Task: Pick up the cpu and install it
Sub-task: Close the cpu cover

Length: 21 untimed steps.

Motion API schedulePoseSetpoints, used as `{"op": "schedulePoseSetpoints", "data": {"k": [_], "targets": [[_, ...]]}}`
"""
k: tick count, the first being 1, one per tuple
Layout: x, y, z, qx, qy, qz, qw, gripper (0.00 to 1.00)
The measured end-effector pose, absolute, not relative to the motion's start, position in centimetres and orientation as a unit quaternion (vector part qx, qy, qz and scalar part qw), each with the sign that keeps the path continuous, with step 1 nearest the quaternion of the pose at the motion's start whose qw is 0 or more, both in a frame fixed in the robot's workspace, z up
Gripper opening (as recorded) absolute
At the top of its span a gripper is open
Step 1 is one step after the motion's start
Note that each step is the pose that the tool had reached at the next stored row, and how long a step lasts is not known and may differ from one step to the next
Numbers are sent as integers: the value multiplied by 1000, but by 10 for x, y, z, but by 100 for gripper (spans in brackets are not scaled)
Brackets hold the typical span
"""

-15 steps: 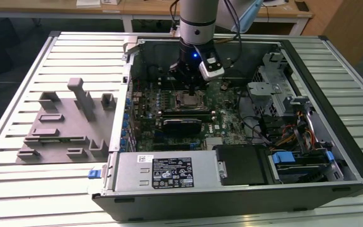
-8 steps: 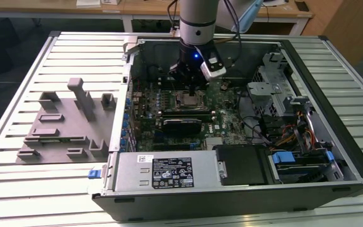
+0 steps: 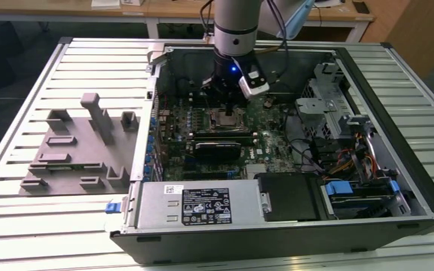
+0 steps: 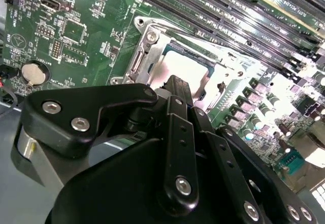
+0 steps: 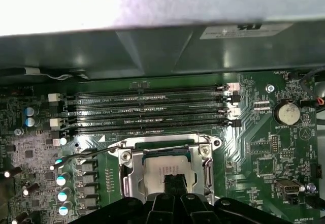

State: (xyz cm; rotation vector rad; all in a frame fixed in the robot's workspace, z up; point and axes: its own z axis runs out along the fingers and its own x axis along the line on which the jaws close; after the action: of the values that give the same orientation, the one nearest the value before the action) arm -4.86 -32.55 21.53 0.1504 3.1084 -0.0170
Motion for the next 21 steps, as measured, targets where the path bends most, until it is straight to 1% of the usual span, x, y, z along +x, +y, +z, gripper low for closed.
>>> {"op": "schedulePoseSetpoints", "data": {"k": [21], "targets": [[-79, -326, 204, 66, 998, -5, 15, 11]]}}
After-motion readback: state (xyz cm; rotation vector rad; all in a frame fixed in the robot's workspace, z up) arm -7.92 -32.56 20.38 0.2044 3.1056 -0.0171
